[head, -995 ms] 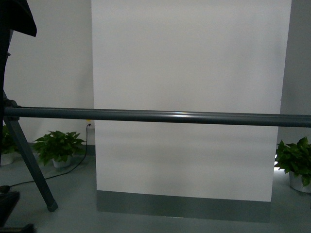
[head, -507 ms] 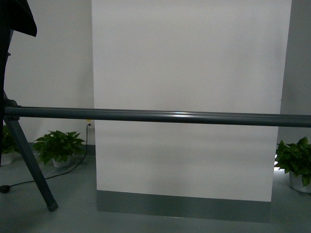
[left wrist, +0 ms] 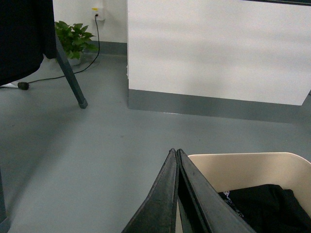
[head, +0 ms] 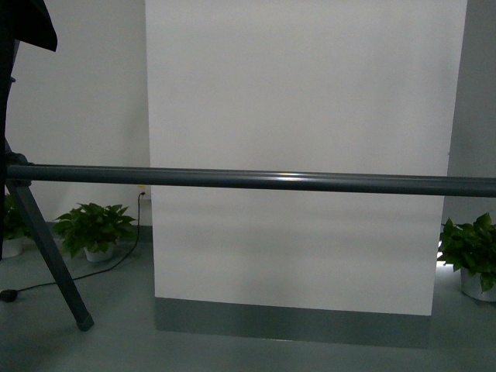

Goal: Move hamper under clothes hanger

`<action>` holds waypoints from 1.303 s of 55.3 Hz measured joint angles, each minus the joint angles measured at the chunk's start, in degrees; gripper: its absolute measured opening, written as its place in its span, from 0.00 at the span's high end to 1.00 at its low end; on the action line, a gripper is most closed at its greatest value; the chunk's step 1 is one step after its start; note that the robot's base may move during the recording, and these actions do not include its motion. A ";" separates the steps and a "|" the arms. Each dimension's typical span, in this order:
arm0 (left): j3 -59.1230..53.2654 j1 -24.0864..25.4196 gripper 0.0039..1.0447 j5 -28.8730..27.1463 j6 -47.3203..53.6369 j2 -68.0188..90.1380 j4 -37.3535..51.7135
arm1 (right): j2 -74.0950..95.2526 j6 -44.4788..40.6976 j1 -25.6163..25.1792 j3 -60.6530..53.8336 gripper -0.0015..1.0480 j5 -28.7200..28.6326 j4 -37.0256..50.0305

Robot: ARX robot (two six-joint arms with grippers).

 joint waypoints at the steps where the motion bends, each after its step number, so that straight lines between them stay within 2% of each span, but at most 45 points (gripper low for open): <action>1: -0.15 0.00 0.97 0.00 0.00 -0.90 -0.76 | -0.46 0.00 0.00 -0.09 0.98 0.00 -0.37; 44: -0.94 0.00 0.97 0.00 0.00 -28.74 -26.01 | -30.10 0.00 0.00 -1.97 0.98 -0.04 -26.84; 72: -0.94 0.00 0.97 0.00 0.02 -37.07 -34.27 | -38.88 0.00 0.00 -1.97 0.98 -0.04 -35.50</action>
